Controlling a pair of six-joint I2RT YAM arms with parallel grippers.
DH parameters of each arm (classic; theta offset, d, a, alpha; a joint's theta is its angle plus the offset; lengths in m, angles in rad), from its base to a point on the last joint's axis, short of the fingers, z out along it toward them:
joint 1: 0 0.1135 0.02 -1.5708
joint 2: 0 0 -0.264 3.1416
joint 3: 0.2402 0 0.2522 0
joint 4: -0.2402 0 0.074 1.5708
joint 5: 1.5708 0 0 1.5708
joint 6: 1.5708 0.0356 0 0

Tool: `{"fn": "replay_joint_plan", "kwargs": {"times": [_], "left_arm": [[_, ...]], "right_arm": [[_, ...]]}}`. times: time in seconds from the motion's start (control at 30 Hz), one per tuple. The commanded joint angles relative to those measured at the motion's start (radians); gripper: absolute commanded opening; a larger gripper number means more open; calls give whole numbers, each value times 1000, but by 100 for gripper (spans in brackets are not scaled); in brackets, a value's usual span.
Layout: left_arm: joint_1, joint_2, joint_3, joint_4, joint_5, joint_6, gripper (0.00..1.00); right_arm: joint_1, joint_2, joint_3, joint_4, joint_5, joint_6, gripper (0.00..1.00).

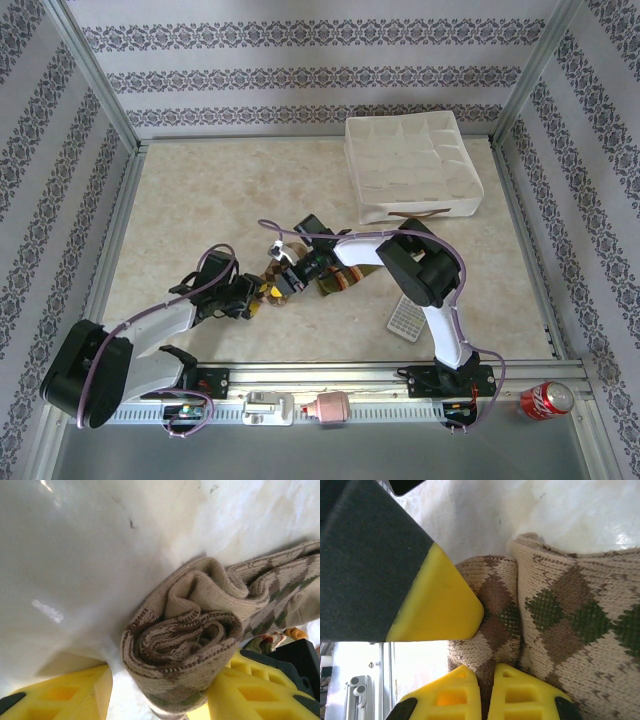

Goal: Roll the socks

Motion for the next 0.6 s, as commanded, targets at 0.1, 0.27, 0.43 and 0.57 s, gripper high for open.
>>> {"fn": "replay_joint_plan", "kwargs": {"times": [0.1, 0.27, 0.43, 0.57], "left_arm": [[-46, 105, 4, -13, -41, -79, 16], [-71, 24, 22, -295, -65, -143, 0], [-82, -105, 46, -520, -105, -216, 0], [-91, -146, 53, -569, -125, -254, 0]], "right_arm": [[2, 71, -34, -155, 168, -28, 0], [14, -11, -45, -152, 247, -103, 15], [90, -351, -305, 166, 472, -220, 45], [256, -520, -467, 312, 763, -376, 61]]}}
